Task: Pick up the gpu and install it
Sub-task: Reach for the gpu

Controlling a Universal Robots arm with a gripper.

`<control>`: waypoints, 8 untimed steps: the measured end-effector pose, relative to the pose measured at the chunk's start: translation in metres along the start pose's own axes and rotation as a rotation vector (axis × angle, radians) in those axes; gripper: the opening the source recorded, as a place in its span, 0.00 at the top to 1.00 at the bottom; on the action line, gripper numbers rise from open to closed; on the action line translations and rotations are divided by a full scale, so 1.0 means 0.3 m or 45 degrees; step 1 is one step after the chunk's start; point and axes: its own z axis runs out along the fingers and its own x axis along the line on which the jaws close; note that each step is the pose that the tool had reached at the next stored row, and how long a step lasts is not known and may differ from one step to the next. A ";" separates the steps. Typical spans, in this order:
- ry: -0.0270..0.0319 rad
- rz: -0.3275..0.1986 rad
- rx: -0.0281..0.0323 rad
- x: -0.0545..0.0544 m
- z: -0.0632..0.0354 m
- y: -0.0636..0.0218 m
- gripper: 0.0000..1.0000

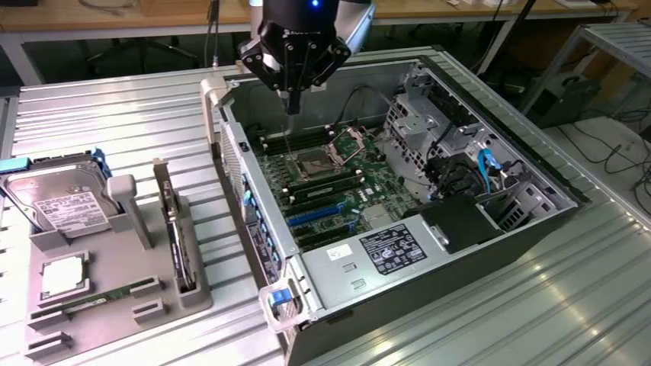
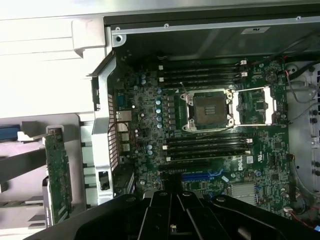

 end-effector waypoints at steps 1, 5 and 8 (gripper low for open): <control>0.0001 0.000 0.0000 0.001 0.000 0.000 0.89; 0.0000 0.000 0.0000 0.004 0.000 -0.001 0.89; 0.0001 0.000 0.0000 0.007 0.000 -0.002 0.89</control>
